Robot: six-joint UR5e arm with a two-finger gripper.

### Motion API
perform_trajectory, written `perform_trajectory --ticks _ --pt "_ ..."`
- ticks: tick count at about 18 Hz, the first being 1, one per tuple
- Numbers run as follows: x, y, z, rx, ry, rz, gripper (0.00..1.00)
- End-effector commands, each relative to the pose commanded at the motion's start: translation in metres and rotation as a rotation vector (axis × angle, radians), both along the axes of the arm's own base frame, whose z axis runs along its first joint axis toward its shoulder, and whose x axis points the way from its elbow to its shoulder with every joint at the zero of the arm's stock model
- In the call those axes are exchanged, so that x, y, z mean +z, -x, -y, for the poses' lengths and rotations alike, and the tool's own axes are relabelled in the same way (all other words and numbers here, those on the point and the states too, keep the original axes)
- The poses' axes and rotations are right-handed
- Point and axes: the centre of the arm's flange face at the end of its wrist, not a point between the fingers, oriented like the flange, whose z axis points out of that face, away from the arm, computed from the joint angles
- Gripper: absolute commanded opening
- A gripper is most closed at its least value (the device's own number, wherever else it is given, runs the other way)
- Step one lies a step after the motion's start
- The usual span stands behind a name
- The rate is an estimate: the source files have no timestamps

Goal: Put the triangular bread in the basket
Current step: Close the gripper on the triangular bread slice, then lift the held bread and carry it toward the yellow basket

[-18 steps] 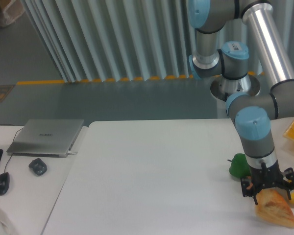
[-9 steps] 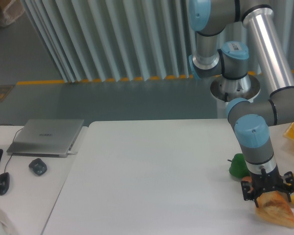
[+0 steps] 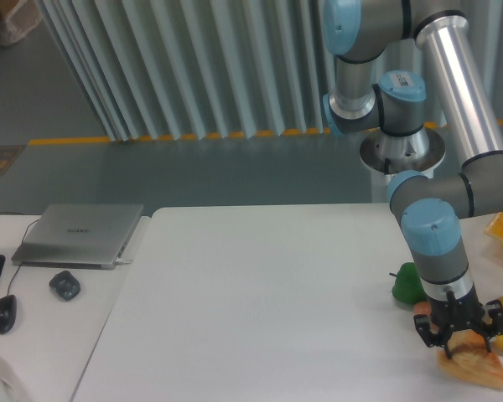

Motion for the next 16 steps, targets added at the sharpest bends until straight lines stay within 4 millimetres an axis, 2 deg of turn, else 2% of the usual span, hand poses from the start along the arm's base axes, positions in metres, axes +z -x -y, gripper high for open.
perform_trajectory --ticks 2,5,9,14,16 --pt "0.000 0.000 0.000 0.000 0.000 0.000 0.17" --pt "0.005 -0.001 0.001 0.000 -0.005 -0.003 0.07" --pt "0.017 -0.003 -0.001 -0.006 -0.023 -0.013 0.07" --pt "0.078 -0.028 0.002 -0.051 -0.122 -0.024 0.07" --pt "0.101 -0.038 0.018 -0.107 -0.132 -0.030 0.07"
